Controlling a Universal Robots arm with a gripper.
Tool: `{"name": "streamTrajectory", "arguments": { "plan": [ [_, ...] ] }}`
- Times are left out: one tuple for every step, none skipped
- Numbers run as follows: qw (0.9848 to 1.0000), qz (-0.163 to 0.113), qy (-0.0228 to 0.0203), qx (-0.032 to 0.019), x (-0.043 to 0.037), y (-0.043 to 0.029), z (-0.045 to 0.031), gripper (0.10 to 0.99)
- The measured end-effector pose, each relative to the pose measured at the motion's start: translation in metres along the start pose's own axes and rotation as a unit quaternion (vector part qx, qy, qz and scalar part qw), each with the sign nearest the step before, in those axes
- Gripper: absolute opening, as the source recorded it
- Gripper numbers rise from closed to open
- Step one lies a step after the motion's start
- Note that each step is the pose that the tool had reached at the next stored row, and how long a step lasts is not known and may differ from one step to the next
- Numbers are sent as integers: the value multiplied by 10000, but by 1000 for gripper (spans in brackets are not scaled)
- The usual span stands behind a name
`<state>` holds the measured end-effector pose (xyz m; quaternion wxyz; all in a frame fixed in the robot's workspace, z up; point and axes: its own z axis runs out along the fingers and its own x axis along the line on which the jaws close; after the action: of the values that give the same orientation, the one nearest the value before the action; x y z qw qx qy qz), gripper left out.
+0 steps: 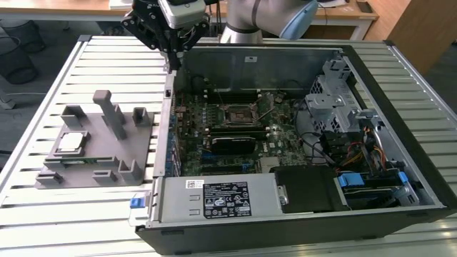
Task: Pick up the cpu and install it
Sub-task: 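Reach for the cpu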
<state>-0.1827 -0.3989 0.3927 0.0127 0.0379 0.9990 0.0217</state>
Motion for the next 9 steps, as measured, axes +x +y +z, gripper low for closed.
{"name": "streamTrajectory", "arguments": {
  "plan": [
    [10000, 0, 1, 0, 20, -1, 0, 106],
    [10000, 0, 1, 0, 40, -3, 0, 106],
    [10000, 0, 2, 0, 61, -5, 0, 106],
    [10000, 1, 2, 0, 82, -6, 0, 106],
    [10000, 0, 3, 0, 104, -8, 0, 106],
    [10000, 0, 3, 0, 125, -10, 0, 106],
    [10000, 0, 4, 0, 148, -11, 0, 106],
    [10000, 0, 4, 0, 172, -13, 0, 106],
    [10000, 0, 4, 0, 199, -15, -1, 106]
  ]
}}
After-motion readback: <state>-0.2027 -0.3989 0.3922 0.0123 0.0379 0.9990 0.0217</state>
